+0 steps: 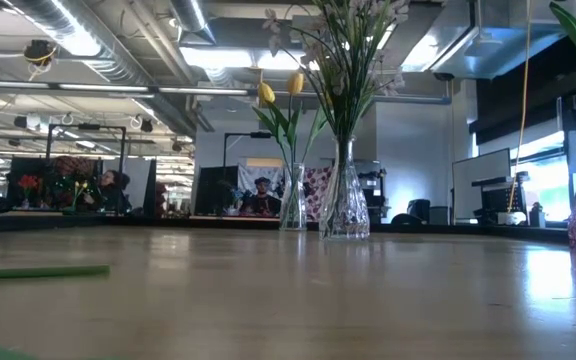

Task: Sort flowers into vase by color
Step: Put the left red flower into the pink vase

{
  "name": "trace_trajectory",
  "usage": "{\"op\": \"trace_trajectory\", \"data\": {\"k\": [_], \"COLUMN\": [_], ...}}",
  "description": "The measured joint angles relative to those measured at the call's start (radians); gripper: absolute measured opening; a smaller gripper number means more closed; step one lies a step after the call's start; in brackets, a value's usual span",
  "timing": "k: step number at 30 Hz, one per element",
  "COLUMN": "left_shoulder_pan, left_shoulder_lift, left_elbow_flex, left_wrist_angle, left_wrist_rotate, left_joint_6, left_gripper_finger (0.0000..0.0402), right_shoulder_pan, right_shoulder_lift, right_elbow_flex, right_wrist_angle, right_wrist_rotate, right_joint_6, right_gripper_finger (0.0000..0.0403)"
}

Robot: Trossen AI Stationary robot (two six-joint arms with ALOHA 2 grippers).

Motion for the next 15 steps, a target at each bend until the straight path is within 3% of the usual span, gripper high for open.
{"op": "trace_trajectory", "data": {"k": [9, 12, 15], "left_shoulder_pan": [0.048, 0.069, 0.096], "left_shoulder_lift": [0.008, 0.014, 0.015], "left_elbow_flex": [0.000, 0.001, 0.006], "left_wrist_angle": [-0.002, 0.016, 0.033], "left_wrist_rotate": [-0.004, -0.008, -0.050], "left_joint_6": [0.051, 0.087, 0.122], "left_gripper_finger": [0.0138, 0.0117, 0.0063], "right_shoulder_pan": [0.000, 0.000, 0.000], "right_shoulder_lift": [0.000, 0.000, 0.000], "right_elbow_flex": [0.000, 0.000, 0.000], "right_wrist_angle": [-0.002, -0.003, 0.000], "right_wrist_rotate": [-0.022, -0.017, 0.010], "right_joint_6": [0.012, -0.013, -0.046], "right_gripper_finger": [0.0234, 0.0234, 0.0234]}}
